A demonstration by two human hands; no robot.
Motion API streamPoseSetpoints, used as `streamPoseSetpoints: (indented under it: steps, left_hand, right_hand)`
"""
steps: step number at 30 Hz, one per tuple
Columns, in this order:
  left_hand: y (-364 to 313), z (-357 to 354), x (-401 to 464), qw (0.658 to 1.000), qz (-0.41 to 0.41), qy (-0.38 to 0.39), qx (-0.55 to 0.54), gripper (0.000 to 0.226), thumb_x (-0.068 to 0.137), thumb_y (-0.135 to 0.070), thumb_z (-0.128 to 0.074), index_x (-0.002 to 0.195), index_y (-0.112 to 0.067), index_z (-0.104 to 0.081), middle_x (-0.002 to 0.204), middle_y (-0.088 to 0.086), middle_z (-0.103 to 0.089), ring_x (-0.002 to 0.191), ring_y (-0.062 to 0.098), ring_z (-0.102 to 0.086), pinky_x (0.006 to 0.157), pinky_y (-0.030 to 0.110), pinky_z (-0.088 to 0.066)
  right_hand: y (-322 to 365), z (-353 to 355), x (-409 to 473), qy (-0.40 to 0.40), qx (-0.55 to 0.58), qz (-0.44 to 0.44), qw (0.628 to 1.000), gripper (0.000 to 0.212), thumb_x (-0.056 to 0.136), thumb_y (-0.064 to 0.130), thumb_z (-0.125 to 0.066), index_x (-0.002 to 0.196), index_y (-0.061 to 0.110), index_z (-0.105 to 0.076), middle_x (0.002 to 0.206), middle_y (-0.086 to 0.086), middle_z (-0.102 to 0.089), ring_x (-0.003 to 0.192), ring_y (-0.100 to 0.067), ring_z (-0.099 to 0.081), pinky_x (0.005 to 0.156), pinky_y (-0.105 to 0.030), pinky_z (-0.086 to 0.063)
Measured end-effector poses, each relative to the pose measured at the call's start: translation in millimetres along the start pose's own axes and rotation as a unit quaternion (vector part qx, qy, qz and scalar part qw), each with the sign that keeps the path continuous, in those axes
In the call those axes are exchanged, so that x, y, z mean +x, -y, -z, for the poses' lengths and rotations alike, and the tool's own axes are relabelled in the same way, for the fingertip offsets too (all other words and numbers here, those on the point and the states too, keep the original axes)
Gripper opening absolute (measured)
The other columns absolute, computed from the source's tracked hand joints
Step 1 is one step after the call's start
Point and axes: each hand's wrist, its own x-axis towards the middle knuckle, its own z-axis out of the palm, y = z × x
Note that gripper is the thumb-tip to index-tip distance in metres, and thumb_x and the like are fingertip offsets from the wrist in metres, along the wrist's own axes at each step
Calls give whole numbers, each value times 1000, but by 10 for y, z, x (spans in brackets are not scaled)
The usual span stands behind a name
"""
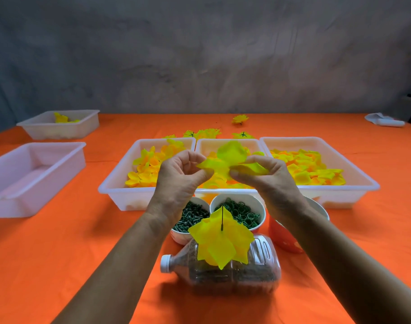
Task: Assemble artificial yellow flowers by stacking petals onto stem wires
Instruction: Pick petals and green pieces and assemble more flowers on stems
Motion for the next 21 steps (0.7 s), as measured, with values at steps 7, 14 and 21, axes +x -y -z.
streamPoseSetpoints:
  steps: [7, 14, 21]
  left_hand:
    - [35, 19, -76, 989, -54, 26, 134, 33, 72, -2, -77, 84, -29, -62, 88, -14, -65, 84, 4, -61, 76, 26, -52]
    - [46, 0, -167, 961, -189, 9, 204, 24, 71, 3, -77, 86, -13, -66, 103, 3, -64, 97, 14, -60, 74, 27, -50]
    - [61, 30, -194, 940, -224, -21, 255, 16, 70, 12, -73, 74, -3, -69, 101, 9, -65, 95, 19, -61, 77, 28, -49]
  right_hand:
    - [-92, 71, -33, -70, -422, 372, 824, 4, 72, 1, -76, 73, 5, -74, 81, -8, -69, 81, -28, -60, 71, -35, -48]
    - [-131, 60, -140, -87, -502, 441, 739, 13, 81, 11, -67, 73, 8, -76, 86, -8, -70, 90, -31, -62, 80, -38, -40]
    - [-152, 43, -172, -70, -503, 425, 749, 2, 75, 7, -74, 75, 8, -76, 86, -9, -70, 91, -33, -62, 80, -39, -41]
